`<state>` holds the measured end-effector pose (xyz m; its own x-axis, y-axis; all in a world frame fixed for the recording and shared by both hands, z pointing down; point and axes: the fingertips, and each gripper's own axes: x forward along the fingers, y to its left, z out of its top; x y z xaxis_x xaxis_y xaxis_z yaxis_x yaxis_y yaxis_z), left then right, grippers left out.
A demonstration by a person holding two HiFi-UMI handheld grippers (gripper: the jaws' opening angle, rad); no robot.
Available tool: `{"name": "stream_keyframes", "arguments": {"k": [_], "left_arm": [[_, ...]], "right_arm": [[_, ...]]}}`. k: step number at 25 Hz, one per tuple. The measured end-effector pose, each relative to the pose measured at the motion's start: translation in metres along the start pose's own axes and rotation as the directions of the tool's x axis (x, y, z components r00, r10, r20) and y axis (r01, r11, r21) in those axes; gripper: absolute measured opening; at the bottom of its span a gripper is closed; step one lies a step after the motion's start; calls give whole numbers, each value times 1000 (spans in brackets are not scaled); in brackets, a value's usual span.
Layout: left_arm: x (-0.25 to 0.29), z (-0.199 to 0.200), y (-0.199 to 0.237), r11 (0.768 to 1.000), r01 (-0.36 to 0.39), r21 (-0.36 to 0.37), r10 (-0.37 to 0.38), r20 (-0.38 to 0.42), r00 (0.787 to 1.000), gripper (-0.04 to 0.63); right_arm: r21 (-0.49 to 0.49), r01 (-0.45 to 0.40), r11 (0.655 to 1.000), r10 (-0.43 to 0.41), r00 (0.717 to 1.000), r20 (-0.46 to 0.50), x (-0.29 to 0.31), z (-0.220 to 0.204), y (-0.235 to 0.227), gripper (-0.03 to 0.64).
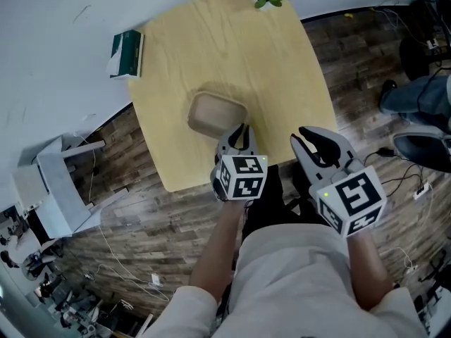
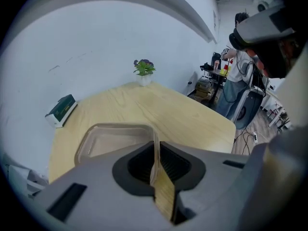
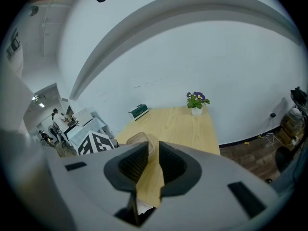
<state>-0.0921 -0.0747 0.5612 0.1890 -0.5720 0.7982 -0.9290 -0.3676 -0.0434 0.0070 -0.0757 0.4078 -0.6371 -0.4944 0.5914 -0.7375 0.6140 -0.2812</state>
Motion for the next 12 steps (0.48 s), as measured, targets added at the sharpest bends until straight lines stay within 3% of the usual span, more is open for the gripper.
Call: {"name": "stream_keyframes", "arguments": {"k": [12], "left_arm": [[-7,11,7,984,133,-117,-132,20,991,37]], "right_arm": [[69,12,998,-9,999,-41,28,-18,-1,69]]}}
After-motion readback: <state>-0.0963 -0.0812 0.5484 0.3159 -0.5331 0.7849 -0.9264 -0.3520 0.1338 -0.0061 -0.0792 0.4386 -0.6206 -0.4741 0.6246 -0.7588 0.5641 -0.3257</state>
